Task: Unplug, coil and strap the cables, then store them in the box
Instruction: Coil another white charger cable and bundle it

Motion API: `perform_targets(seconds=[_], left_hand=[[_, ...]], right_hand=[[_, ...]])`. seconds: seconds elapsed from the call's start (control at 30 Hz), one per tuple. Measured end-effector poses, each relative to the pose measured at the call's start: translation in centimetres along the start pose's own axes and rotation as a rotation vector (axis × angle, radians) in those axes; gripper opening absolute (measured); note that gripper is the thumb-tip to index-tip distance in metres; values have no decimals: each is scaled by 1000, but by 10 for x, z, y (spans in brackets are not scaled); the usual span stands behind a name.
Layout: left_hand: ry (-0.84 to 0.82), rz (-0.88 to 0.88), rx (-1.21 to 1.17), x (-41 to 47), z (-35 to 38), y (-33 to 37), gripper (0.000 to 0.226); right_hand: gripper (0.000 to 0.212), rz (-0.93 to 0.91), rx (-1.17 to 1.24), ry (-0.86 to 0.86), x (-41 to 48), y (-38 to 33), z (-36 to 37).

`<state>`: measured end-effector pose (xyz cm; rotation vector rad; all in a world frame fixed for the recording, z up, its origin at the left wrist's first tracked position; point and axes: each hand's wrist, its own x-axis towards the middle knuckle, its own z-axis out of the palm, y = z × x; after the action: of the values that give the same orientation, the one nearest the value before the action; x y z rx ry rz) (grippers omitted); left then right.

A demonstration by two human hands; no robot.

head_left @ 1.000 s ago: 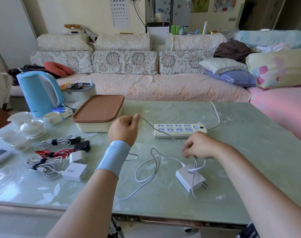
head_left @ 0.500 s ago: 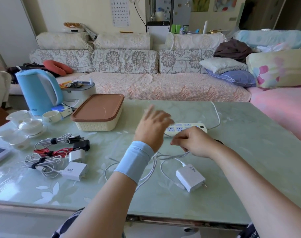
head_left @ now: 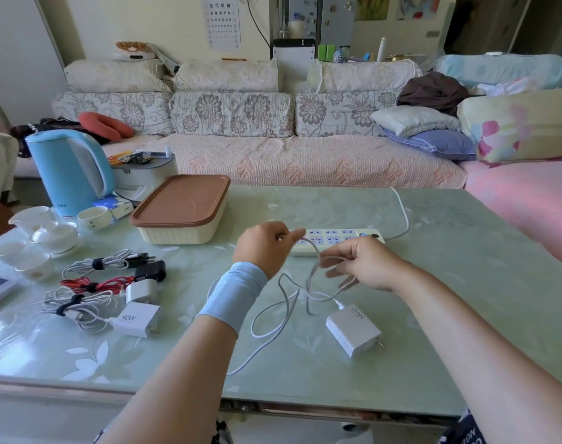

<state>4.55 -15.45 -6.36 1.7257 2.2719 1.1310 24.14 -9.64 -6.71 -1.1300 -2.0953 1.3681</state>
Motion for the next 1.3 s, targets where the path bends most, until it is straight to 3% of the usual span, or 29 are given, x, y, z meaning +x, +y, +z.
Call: perform_targets(seconds=[0.13,0.23,0.33,0.4,0.5,0.57,0.67,0.77,0.83,0.97,1.07,1.2,1.3], left_hand=[[346,-113,-111,10,-15,-16,52],[523,-248,-304,16,-27,-35,46],[550,-258,-288,14,-24,-37,41],[532,-225,-303,13,-22,-33,44],[404,-120,-294,11,-17,-28,38],[301,-32,-331,7,-13,-21,31],[159,55,-411,0,-11,-4,33],[22,88,-499,-7,-11,10,38],[20,103,-530,-8,-13,12,40],[246,55,-294,1,-19,-3,49],[449,-72,-104,4,-28,-13,51],[640,-214,-78,14,-41,-39,46],[678,-302,48,20,-45,-59,44]], right_hand=[[41,101,83,171,1,3,-8],[40,192,-168,317,0,9,-20],[37,225,-438,354,3,9,-23],[37,204,-461,278,5,7,-18],[62,113,-270,73,0,3,-5],[68,17,-193,43,-5,-3,0],[69,-148,-74,5,-8,-14,9],[68,-244,164,-164,-7,-22,20],[58,-258,179,-216,-7,-23,26],[12,-215,120,-87,-3,-24,25],[19,-120,-75,-48,-7,-23,14],[27,159,-313,-230,-21,-16,-1],[35,204,-401,-142,-18,-10,-8]])
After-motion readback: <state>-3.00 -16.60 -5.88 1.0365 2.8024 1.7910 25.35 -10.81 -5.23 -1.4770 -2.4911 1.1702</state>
